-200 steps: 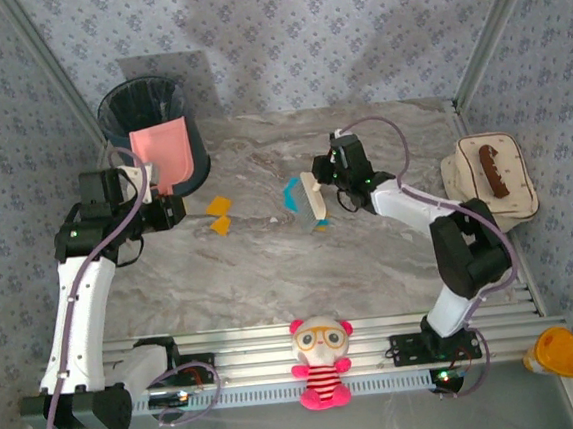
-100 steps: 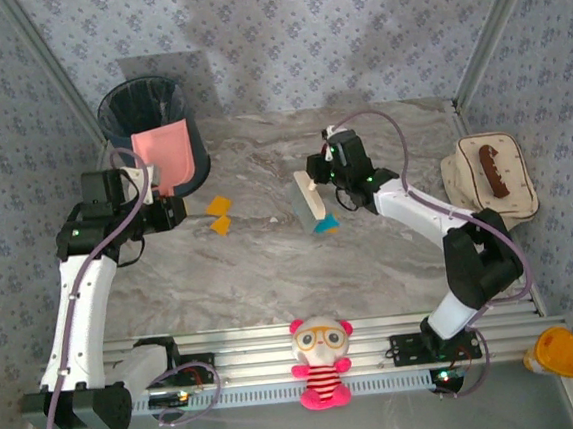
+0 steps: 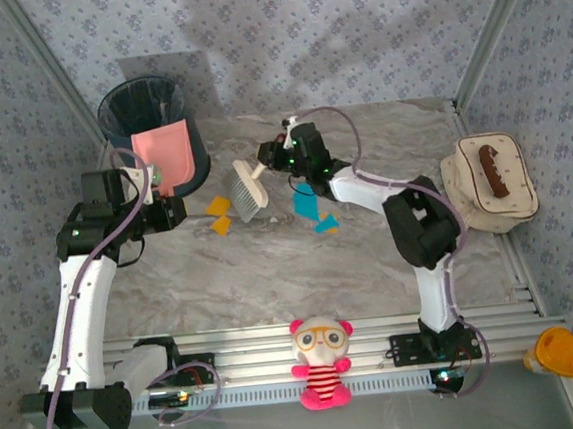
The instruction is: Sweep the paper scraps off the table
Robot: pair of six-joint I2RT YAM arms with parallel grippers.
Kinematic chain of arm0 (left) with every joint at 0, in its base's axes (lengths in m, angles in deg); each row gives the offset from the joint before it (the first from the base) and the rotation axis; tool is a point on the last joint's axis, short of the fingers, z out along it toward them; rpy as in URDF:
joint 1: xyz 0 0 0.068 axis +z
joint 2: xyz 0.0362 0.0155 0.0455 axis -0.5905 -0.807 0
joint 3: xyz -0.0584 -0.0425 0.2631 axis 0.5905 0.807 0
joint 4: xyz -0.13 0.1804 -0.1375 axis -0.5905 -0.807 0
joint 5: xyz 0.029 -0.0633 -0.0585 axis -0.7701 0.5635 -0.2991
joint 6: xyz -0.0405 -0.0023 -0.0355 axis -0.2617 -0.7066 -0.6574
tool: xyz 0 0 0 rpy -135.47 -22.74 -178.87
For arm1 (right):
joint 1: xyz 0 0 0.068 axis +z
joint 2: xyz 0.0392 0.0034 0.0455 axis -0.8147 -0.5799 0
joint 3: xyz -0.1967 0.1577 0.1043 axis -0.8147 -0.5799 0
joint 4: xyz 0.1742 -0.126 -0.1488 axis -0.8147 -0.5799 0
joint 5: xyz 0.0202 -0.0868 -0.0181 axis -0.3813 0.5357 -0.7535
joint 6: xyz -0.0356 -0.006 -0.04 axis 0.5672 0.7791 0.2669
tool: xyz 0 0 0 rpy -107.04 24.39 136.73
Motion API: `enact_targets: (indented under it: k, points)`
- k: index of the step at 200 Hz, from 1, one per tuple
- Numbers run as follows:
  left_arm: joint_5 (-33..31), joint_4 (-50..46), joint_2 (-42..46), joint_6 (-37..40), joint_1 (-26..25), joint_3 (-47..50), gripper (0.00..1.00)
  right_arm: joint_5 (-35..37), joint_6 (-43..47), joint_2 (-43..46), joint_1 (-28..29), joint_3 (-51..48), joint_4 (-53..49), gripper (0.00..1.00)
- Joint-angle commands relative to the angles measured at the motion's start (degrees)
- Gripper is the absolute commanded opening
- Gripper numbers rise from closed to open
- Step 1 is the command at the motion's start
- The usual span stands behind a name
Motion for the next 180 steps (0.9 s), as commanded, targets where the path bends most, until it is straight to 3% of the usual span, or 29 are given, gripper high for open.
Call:
enact_targets:
  k: [1, 97, 180]
  points:
    - [0.81, 0.56, 0.18, 0.93, -0.48, -0.21, 0.00, -0.25, -6.78, -3.54, 1.40, 4.75, 5.47, 0.00]
    - [0.88, 0.45, 0.07, 1.28, -0.50, -0.13, 0.00, 5.40, -9.99, -10.85, 4.91, 8.53, 4.34, 0.00]
    - [0.86, 0.12, 0.16, 1.10, -0.47, -0.16, 0.00, 7.92, -8.05, -10.70, 5.32, 4.86, 3.37, 0.00]
